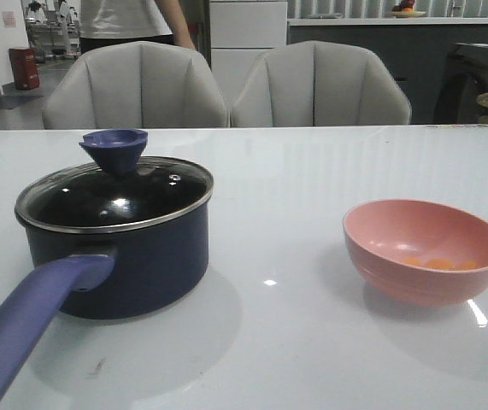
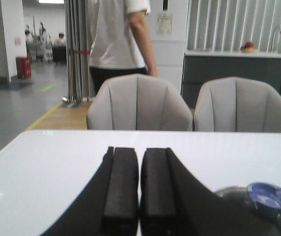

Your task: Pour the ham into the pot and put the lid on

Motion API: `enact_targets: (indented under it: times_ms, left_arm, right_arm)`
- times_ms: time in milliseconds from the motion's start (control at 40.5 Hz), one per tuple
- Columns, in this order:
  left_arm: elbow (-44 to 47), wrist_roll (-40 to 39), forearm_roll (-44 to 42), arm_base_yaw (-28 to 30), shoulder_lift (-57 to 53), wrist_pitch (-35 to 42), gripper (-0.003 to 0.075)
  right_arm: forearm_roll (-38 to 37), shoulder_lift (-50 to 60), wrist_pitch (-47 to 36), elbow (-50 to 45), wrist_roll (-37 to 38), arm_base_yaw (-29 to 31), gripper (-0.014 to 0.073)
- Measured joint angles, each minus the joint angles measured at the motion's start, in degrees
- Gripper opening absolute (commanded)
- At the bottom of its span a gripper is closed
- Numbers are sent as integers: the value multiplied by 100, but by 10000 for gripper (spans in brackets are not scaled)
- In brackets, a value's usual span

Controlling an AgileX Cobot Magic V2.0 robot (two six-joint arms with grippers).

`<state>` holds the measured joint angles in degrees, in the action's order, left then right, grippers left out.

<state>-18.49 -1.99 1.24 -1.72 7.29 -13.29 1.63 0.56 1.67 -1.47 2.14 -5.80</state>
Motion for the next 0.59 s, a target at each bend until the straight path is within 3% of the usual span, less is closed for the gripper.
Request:
enact_targets:
  times_ms: [247, 592]
  left_arm:
    - [-616, 0, 70, 0, 979, -1134, 124]
    - [-620, 0, 84, 13, 1291, -1201, 127]
  right_arm:
    - [0, 0, 0, 0, 0, 0, 160]
    - [0, 0, 0, 0, 0, 0, 160]
